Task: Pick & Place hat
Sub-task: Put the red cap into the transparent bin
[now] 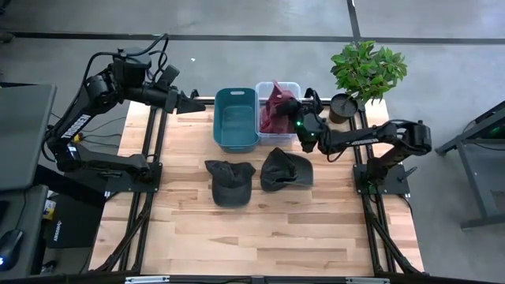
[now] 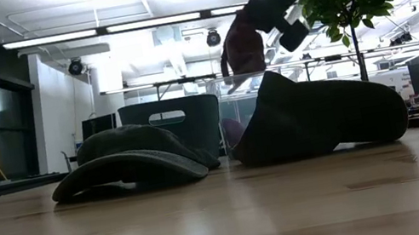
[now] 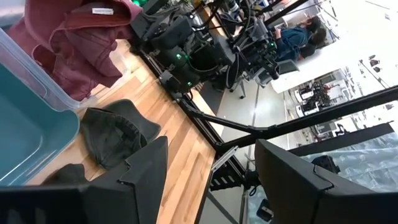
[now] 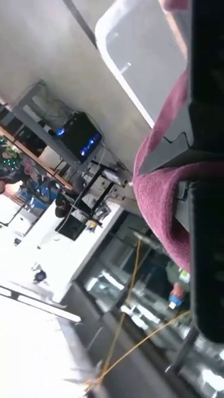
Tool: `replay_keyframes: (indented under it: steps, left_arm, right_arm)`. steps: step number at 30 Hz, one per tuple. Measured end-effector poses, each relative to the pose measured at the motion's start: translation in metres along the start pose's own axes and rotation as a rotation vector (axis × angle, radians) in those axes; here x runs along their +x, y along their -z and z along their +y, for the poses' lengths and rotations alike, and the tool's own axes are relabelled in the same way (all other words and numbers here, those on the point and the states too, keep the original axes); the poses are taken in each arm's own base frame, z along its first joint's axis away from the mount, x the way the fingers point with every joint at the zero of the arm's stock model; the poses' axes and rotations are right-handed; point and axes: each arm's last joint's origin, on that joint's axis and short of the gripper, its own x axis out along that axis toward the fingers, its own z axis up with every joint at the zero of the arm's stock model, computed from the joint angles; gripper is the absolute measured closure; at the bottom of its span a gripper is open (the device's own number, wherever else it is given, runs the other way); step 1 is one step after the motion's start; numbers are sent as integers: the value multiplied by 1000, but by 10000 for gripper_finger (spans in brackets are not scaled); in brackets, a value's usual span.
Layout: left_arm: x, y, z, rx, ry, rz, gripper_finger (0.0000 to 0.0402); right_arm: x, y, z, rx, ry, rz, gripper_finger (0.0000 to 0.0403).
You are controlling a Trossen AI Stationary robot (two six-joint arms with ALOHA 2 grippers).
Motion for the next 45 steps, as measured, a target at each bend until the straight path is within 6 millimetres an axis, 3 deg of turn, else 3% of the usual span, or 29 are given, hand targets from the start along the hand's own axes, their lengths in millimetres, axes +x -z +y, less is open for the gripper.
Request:
replay_keyframes:
  steps: [11,27,39,45]
  left_arm:
    - [0,0,1,-5,-6,6,177]
    - [0,2,2,-23,-19,14,177]
    - [0,2,2,-41,-20,13,177]
    - [0,2,2,-42,-20,13,177]
  right_arm:
    - [8,27,-17,220,41,-73,403]
    - [6,18,-7,419,-29,-149,403]
    - [3,23,-10,326,17,-153,403]
    - [10,24,-12,286,-32,-69,401]
